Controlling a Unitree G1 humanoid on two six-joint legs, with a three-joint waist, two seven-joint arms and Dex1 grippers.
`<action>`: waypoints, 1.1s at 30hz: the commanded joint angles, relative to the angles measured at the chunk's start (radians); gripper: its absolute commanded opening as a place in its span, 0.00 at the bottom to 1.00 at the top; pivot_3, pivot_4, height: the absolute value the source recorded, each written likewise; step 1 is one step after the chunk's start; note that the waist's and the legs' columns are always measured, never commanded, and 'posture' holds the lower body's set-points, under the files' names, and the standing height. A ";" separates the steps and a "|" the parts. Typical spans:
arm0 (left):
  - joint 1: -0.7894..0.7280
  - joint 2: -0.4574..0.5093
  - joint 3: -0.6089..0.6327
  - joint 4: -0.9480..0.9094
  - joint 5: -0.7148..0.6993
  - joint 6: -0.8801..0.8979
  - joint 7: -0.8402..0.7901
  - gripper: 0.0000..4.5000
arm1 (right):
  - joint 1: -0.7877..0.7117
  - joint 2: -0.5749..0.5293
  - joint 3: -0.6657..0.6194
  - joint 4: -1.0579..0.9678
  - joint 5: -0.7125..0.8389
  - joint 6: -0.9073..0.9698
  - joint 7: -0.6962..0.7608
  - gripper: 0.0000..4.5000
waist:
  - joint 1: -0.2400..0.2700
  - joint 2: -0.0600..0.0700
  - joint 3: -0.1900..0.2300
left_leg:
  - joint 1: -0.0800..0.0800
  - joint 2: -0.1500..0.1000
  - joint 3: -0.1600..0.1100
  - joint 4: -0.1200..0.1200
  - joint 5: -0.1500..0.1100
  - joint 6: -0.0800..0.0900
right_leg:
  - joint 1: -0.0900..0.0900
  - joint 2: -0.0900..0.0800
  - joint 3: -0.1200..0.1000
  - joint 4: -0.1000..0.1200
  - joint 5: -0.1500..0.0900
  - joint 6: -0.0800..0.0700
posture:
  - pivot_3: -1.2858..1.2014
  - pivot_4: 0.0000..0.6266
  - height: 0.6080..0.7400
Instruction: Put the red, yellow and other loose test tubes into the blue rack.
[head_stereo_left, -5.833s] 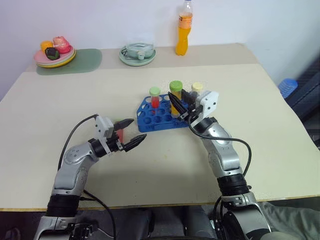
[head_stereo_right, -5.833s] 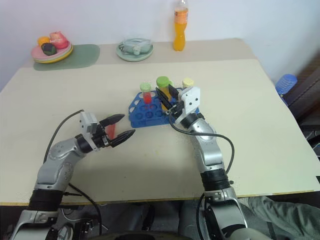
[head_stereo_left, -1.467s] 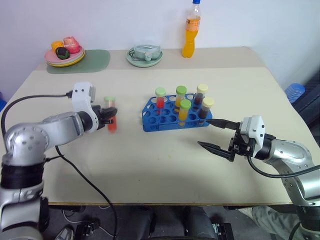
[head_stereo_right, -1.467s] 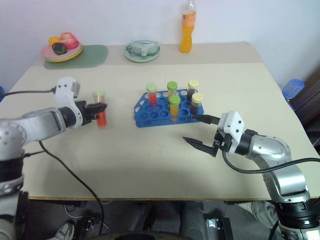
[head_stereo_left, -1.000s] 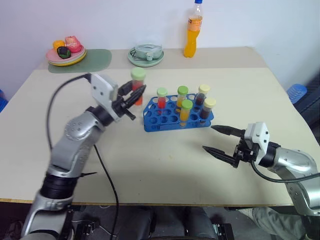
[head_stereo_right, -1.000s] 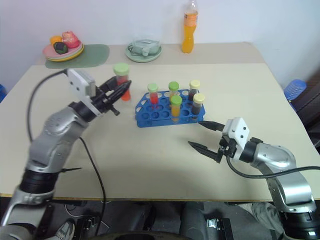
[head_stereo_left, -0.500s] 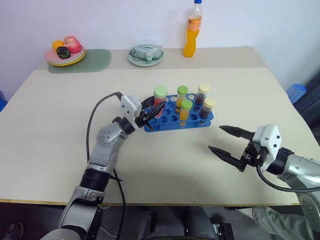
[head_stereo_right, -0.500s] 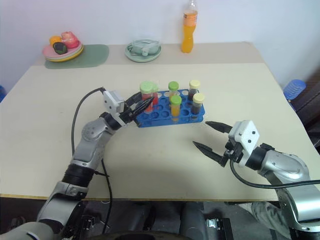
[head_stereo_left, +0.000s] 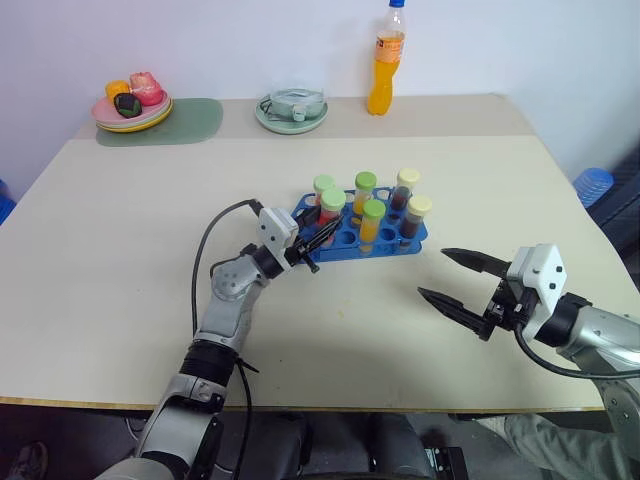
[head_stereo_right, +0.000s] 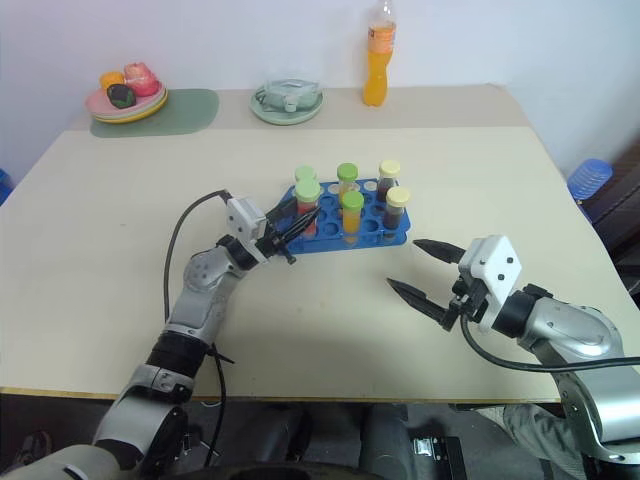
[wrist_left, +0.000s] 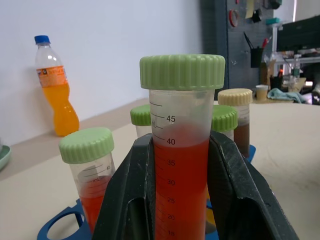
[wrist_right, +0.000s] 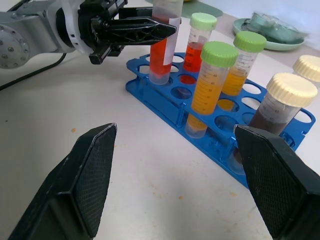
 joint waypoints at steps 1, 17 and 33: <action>0.001 -0.002 0.010 0.025 0.011 -0.001 -0.003 0.18 | -0.008 -0.014 -0.027 -0.039 0.014 -0.006 0.003 0.86 | -0.001 0.000 0.000 | 0.000 0.000 0.000 0.000 0.000 0.000 | 0.000 0.000 0.000 0.000 0.000 0.000 | 0.52 0.24 1.00; -0.007 -0.024 -0.004 0.053 0.007 -0.002 -0.035 0.18 | -0.011 -0.006 -0.012 -0.043 0.014 -0.005 -0.012 0.86 | 0.001 0.000 0.000 | 0.000 0.000 0.000 0.000 0.000 0.000 | 0.001 0.000 0.000 0.000 0.000 0.000 | 0.52 0.24 1.00; -0.026 -0.032 -0.003 0.084 0.026 -0.018 -0.059 0.18 | -0.005 -0.002 -0.007 -0.031 0.003 -0.019 -0.011 0.86 | 0.001 0.000 0.000 | 0.000 0.000 0.000 0.000 0.000 0.000 | 0.001 0.000 0.000 0.000 0.000 0.000 | 0.52 0.24 1.00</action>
